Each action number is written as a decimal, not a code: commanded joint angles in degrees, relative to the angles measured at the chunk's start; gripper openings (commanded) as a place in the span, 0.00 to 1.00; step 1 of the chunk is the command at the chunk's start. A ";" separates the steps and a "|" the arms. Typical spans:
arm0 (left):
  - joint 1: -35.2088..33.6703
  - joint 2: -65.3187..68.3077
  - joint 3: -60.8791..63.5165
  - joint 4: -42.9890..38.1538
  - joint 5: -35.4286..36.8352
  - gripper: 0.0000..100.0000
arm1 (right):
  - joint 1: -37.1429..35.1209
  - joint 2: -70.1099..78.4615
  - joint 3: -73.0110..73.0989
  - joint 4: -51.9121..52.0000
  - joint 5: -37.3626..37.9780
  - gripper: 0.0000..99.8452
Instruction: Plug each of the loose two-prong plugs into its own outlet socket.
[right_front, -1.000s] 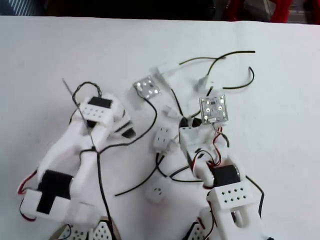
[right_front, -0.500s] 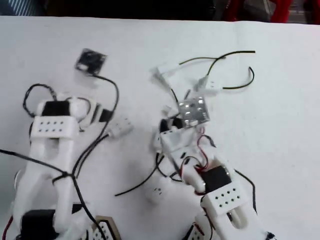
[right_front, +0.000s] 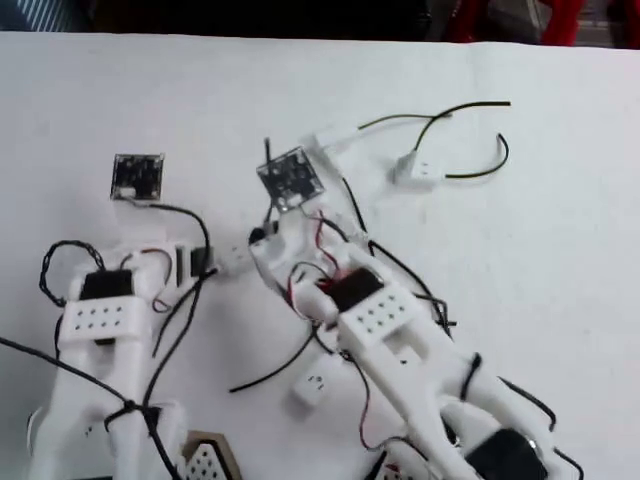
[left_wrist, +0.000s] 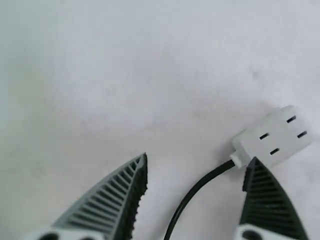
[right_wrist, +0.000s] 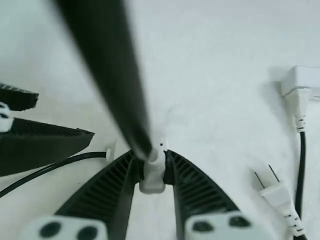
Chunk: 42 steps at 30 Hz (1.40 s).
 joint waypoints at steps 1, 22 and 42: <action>-3.47 -3.74 2.11 -3.96 0.79 0.30 | -1.36 5.76 -4.40 -4.70 -0.44 0.02; -4.97 -3.47 3.43 -6.42 0.79 0.30 | 1.19 20.00 -5.10 -19.56 0.00 0.02; -4.97 -3.47 3.52 -6.42 0.79 0.30 | 1.19 22.29 -1.32 -18.24 7.74 0.02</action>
